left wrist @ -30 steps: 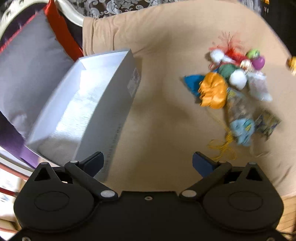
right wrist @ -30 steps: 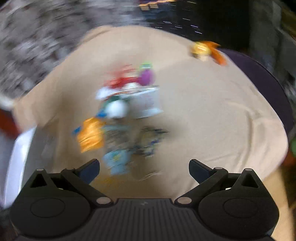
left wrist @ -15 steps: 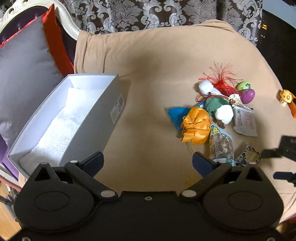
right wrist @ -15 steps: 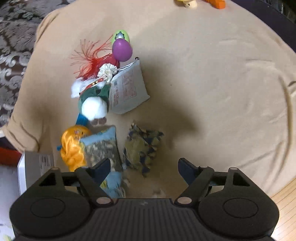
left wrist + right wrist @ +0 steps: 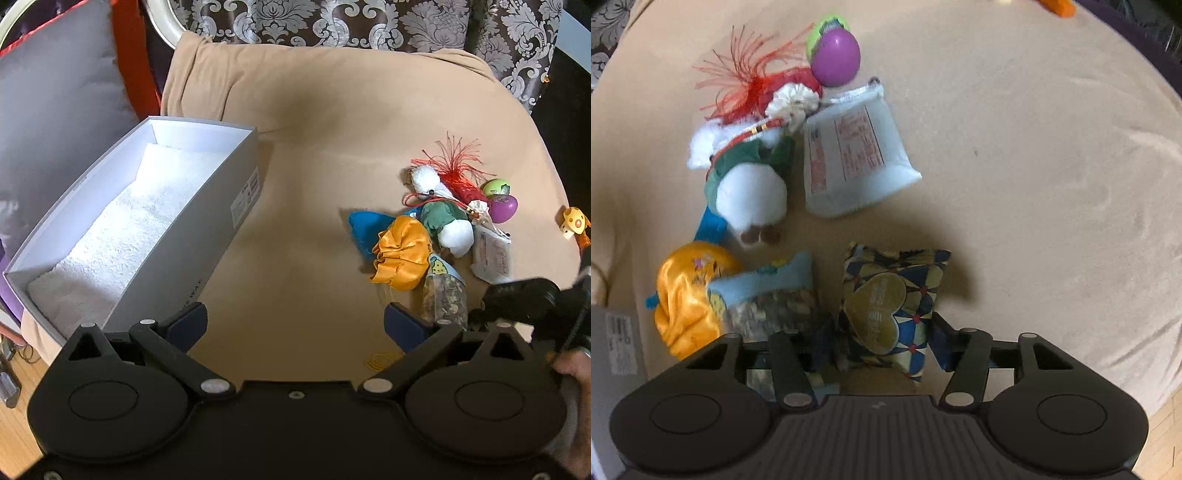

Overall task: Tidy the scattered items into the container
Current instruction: 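Grasp the patterned snack packet with the heart label with the right tool, then grasp the clear herb sachet with the left tool while the right tool holds the packet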

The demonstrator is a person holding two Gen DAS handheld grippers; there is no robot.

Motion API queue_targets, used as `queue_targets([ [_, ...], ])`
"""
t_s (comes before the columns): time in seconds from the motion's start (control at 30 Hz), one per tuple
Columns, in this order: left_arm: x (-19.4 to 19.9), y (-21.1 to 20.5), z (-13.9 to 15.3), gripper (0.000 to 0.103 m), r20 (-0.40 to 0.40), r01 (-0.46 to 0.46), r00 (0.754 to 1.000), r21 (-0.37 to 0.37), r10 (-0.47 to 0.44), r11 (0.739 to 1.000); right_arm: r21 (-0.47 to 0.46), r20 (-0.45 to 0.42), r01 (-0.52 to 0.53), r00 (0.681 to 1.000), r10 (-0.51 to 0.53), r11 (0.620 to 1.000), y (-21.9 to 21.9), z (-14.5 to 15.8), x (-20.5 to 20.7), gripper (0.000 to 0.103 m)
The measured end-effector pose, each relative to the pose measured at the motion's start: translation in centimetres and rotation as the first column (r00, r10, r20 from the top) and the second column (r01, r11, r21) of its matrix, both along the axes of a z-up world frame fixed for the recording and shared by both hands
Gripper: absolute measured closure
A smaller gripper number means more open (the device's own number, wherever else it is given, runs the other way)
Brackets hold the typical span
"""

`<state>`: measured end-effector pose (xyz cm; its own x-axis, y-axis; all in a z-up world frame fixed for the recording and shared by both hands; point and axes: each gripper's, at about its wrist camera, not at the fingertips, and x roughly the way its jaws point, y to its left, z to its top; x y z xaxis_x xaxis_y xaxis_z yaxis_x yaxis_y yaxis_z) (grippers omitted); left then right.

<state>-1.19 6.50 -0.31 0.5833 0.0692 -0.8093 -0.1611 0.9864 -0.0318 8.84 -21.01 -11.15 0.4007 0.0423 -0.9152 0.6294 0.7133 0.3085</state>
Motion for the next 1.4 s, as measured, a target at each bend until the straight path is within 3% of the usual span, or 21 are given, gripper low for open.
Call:
queue_targets([
  [0.17, 0.1, -0.3, 0.0, 0.005, -0.009, 0.011, 1.000, 0.015, -0.010, 1.000, -0.066, 0.002, -0.070, 0.998, 0.071, 0.995, 0.5, 0.4, 0.4, 0.061],
  [0.3, 0.3, -0.3, -0.1, 0.005, -0.023, 0.020, 1.000, 0.015, -0.019, 1.000, -0.112, -0.025, -0.151, 0.989, 0.149, 0.982, 0.0, 0.8, -1.1, 0.061],
  [0.5, 0.3, -0.7, -0.1, 0.005, -0.026, 0.041, 0.999, 0.021, -0.041, 0.999, -0.162, -0.077, -0.181, 0.982, 0.171, 0.970, -3.4, 1.2, -4.9, 0.061],
  [0.73, 0.6, -1.3, -0.3, 0.005, -0.054, 0.074, 0.996, 0.025, -0.073, 0.997, -0.188, -0.097, -0.162, 0.985, 0.146, 0.969, -6.3, 0.8, -7.4, 0.059],
  [1.1, 1.4, -1.1, -1.2, 0.005, -0.141, 0.075, 0.987, -0.008, -0.075, 0.997, -0.259, -0.079, -0.151, 0.988, 0.135, 0.954, -5.0, -0.3, -6.7, 0.054],
  [1.23, 2.5, -1.6, -1.8, 0.005, -0.214, 0.102, 0.971, -0.021, -0.104, 0.995, -0.249, -0.044, -0.130, 0.991, 0.123, 0.960, -5.3, -0.4, -7.3, 0.054],
  [1.4, 5.1, -4.5, -2.5, 0.004, -0.229, 0.140, 0.963, -0.015, -0.140, 0.990, -0.202, -0.006, -0.092, 0.996, 0.092, 0.975, -6.0, -0.5, -7.7, 0.053],
])
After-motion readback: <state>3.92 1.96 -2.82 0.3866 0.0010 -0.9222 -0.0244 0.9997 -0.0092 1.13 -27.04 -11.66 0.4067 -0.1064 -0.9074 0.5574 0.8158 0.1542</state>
